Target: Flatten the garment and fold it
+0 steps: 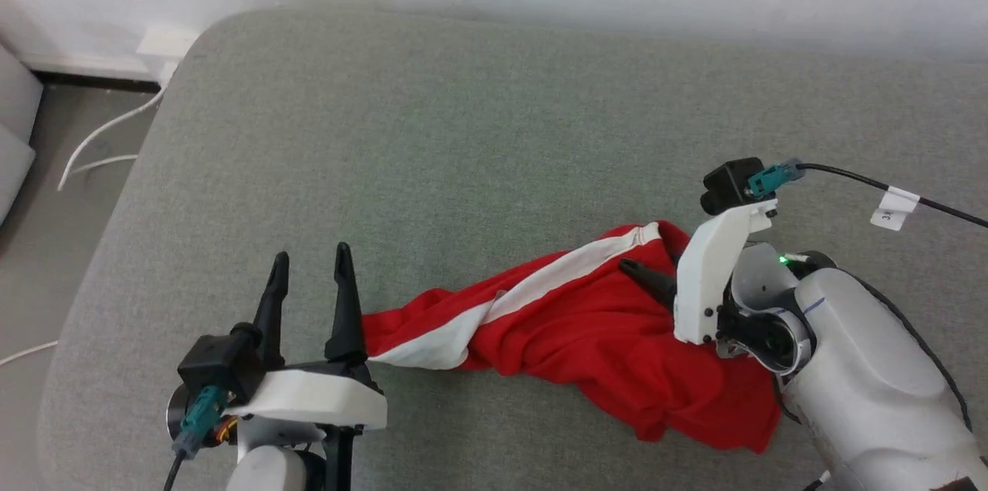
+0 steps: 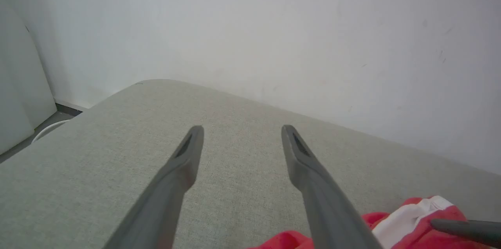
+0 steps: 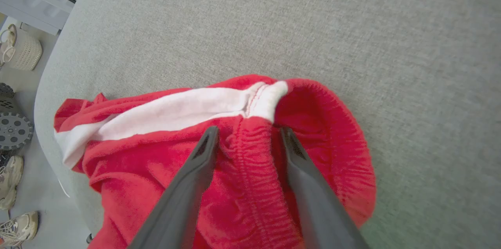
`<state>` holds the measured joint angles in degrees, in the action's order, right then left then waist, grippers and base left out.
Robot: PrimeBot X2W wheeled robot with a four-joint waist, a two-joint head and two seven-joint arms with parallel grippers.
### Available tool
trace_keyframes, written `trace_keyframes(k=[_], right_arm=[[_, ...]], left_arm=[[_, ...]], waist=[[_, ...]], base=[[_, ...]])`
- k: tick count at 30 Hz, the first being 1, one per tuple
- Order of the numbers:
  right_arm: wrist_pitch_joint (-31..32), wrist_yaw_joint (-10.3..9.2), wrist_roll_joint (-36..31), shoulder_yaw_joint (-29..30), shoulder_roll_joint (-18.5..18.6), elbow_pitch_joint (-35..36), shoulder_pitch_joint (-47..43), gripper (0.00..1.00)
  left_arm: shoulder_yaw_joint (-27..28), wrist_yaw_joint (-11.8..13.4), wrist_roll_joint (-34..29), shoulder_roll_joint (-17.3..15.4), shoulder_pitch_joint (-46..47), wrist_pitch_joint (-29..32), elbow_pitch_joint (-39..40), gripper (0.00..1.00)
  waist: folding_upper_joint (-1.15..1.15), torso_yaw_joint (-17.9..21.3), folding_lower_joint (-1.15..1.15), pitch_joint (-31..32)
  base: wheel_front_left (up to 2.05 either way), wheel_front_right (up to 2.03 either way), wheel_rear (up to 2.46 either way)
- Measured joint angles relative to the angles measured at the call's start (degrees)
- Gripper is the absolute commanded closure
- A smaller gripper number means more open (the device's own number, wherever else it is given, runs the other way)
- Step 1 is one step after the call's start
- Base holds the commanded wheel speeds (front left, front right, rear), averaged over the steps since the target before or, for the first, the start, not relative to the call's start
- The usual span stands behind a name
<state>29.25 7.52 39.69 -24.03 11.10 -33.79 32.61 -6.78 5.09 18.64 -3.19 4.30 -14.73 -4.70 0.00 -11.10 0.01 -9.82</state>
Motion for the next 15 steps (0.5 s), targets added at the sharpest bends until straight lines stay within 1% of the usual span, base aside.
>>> trace_keyframes(k=[2,5,9,13,15], right_arm=[[-0.21,0.01,1.74,-0.87,0.30,-0.54,0.50,1.00],[-2.86,0.01,2.87,-1.43,1.80,-0.41,1.33,1.00],[-6.22,0.01,4.35,-0.82,5.12,0.34,1.45,1.00],[-7.79,0.01,5.90,0.74,8.90,1.65,-0.12,1.00],[-8.22,0.01,6.39,1.48,10.23,1.52,-2.04,1.00]], left_arm=[[0.16,0.00,0.00,0.01,0.00,0.00,0.00,0.00],[0.54,0.00,0.01,0.01,-0.01,0.00,-0.03,0.00],[0.42,0.00,0.01,0.04,-0.01,0.00,-0.04,0.00],[0.49,0.00,-0.10,0.12,-0.01,0.00,-0.16,0.00],[0.66,0.00,-0.12,0.14,-0.02,0.00,-0.27,0.00]], waist=[[0.00,-0.34,0.00,-0.63],[0.00,-0.10,0.00,-1.10],[0.00,1.13,0.00,-0.86],[0.00,2.68,-0.01,-0.17],[0.00,3.51,-0.01,0.11]], base=[[0.00,0.00,0.00],[0.00,0.00,0.00],[0.00,0.00,0.00],[0.00,0.00,0.00],[0.00,0.00,0.00]])
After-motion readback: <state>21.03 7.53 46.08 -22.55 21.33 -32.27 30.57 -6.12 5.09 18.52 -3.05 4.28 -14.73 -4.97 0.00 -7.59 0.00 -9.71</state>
